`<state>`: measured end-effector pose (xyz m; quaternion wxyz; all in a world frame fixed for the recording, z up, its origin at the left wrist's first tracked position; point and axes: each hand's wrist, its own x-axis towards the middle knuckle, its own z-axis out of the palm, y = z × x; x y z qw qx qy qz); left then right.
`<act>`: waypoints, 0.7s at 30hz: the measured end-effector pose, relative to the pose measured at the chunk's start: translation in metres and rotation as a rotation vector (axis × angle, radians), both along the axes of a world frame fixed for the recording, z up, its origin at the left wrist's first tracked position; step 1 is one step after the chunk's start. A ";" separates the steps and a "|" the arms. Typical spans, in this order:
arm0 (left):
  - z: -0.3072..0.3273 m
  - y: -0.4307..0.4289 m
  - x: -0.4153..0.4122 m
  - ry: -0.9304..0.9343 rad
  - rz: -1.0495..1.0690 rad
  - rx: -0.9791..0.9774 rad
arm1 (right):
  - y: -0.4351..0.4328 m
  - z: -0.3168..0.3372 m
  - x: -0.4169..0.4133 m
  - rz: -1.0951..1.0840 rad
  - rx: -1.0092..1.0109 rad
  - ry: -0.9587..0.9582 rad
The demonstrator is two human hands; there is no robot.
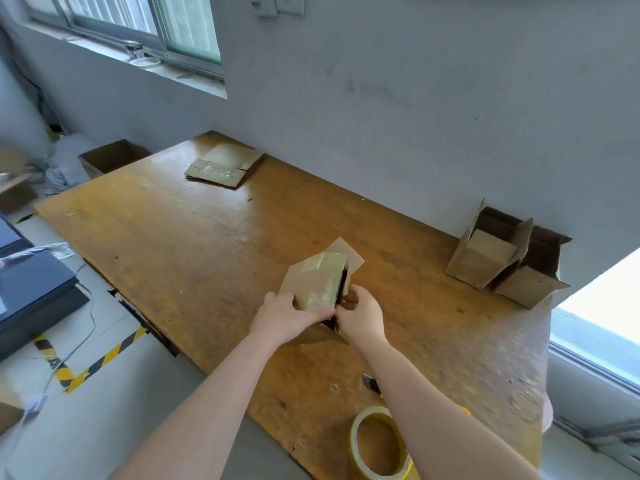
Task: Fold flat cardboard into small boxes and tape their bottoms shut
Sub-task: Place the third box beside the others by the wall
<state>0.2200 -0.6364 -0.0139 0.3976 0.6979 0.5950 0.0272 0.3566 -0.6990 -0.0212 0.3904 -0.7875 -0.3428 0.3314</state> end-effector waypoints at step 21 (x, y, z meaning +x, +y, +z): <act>0.013 0.133 0.156 -0.137 -0.432 0.171 | 0.083 0.014 0.102 -0.554 0.075 -0.183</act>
